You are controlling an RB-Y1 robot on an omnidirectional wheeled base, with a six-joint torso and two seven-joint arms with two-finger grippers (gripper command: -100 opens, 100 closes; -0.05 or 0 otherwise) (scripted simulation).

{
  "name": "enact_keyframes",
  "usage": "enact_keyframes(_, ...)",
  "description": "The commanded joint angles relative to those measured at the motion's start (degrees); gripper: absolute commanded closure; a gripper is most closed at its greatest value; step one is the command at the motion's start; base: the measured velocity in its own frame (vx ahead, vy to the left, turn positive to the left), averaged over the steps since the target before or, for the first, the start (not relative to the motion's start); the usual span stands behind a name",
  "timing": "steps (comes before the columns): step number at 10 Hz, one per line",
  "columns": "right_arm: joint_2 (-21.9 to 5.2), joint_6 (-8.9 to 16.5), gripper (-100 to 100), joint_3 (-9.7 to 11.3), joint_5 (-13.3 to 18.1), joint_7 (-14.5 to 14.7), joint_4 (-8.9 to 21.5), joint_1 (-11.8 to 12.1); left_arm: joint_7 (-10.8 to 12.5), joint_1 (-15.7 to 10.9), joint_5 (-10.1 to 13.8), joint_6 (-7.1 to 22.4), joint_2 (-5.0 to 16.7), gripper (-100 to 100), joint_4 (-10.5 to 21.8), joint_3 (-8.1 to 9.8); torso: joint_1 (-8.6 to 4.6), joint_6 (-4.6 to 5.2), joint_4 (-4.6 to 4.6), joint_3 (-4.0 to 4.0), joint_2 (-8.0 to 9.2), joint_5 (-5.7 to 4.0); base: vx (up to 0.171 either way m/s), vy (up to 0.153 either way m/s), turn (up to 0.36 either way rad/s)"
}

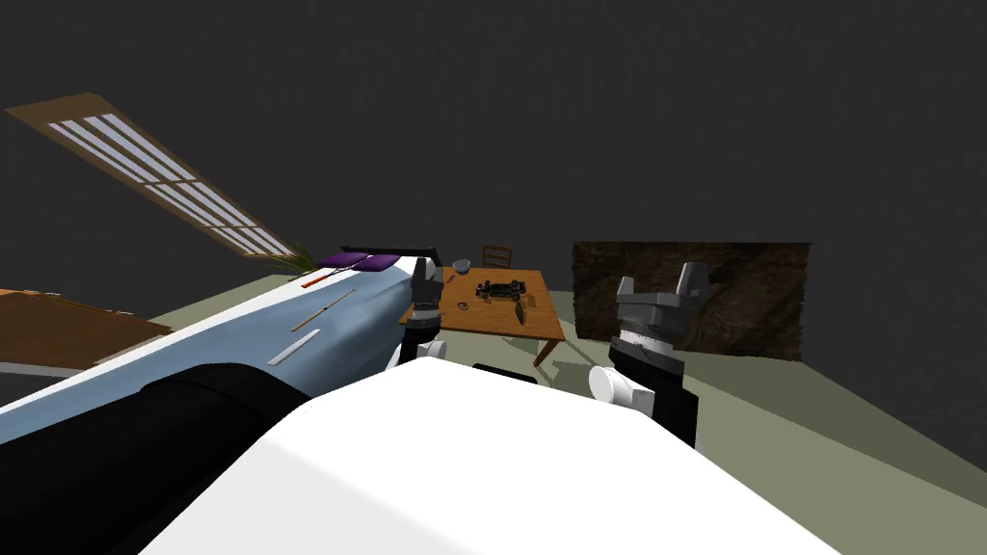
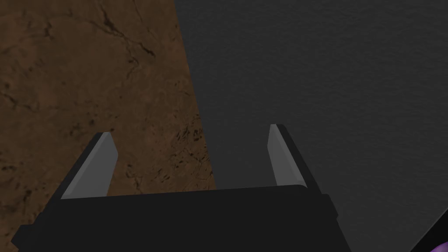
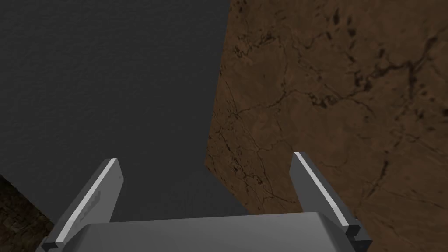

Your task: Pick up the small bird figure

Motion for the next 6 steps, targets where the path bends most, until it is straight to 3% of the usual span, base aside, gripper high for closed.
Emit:
enact_keyframes(1, -2.2, 0.9, -100, -0.7, 0.0, 0.8, 1.2, -1.9, 0.0, 0.0, 0.0, 0.0, 0.0, 0, 0.0, 0.0, 0.0, 0.0, 0.0, 0.0, 0.0, 0.0, -0.004, -0.005, 0.099)
enact_keyframes(6, -7.8, 5.7, -100, -3.7, 0.9, 4.8, 7.1, -10.1, 0.0, 0.0, 0.0, 0.0, 0.0, 0, 0.0, 0.0, -0.19, -0.03, -0.01, -0.02, -0.03, -0.04, -0.005, -0.037, 0.137)
